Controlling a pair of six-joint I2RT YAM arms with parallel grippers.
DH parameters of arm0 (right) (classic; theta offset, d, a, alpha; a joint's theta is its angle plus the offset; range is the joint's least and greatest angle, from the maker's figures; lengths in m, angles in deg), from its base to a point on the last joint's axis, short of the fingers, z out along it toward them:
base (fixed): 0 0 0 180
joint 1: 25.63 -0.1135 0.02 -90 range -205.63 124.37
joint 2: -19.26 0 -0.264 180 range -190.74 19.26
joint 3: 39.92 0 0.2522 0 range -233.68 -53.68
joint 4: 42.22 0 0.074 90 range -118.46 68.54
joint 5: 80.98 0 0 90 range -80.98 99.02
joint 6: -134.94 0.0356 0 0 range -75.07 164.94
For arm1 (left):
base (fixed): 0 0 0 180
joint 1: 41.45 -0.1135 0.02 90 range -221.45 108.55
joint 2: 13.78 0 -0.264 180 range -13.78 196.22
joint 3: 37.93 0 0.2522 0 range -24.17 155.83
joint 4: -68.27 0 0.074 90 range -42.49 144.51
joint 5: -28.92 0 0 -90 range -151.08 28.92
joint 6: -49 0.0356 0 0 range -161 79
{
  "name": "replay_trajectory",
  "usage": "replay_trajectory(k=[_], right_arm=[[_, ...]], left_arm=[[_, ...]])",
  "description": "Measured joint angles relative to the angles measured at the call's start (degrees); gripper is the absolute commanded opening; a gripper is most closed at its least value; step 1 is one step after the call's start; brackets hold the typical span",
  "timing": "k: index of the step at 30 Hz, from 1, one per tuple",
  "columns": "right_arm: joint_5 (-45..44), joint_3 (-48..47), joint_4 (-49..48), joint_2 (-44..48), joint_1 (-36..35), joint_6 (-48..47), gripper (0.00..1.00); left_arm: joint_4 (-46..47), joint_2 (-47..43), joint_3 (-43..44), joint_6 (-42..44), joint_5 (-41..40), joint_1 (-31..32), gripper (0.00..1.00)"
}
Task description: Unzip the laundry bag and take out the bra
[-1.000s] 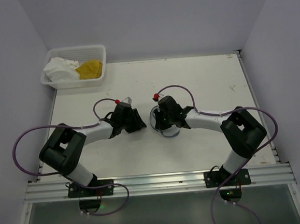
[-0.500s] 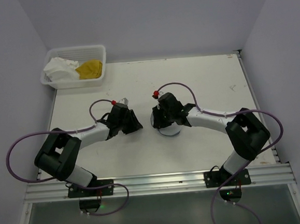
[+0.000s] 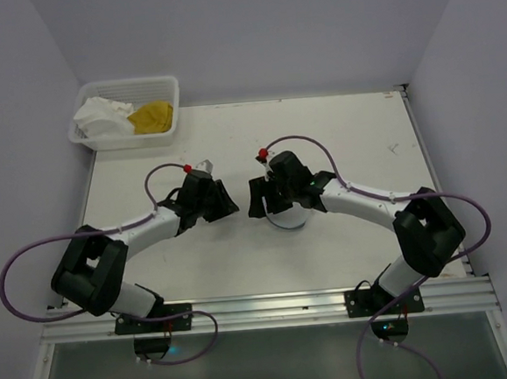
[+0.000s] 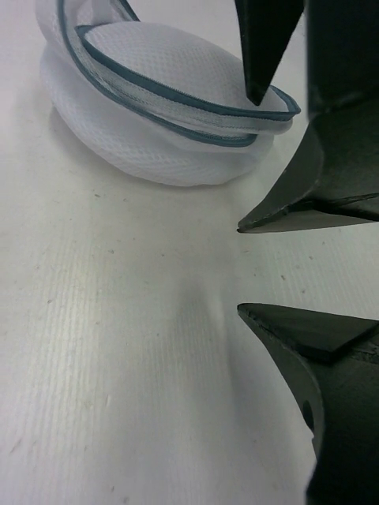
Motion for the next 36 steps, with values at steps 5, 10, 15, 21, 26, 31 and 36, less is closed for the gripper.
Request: replay_trajectory(k=[5, 10, 15, 21, 26, 31, 36], right_arm=[[-1.4, -1.3, 2.8, 4.0, 1.7, 0.0, 0.94], [-3.5, -4.2, 6.4, 13.6, 10.4, 0.0, 0.99], [-12.3, -6.6, 11.0, 25.4, 18.7, -1.0, 0.99], [-24.5, -7.8, 14.1, 40.9, 19.5, -5.2, 0.99], [-30.5, -8.0, 14.8, 51.3, 19.6, -10.4, 0.99], [-32.5, -6.8, 14.2, 58.8, 19.6, -15.4, 0.99], [-33.0, -2.8, 10.9, 67.4, 19.6, -19.1, 0.99]], left_arm=[[-5.0, -7.8, 0.3, 2.6, -3.2, -3.3, 0.57], [-12.2, -17.0, 5.0, 7.1, -9.0, -7.5, 0.87], [-18.6, -26.2, 13.2, 13.4, -17.1, -8.9, 1.0], [-24.5, -33.0, 23.2, 22.4, -25.4, -9.0, 1.0], [-28.2, -37.6, 28.5, 29.6, -30.2, -9.1, 1.0], [-29.2, -43.9, 29.8, 34.0, -33.3, -9.1, 1.0], [-28.7, -51.8, 29.6, 36.4, -35.1, -9.1, 1.0]])
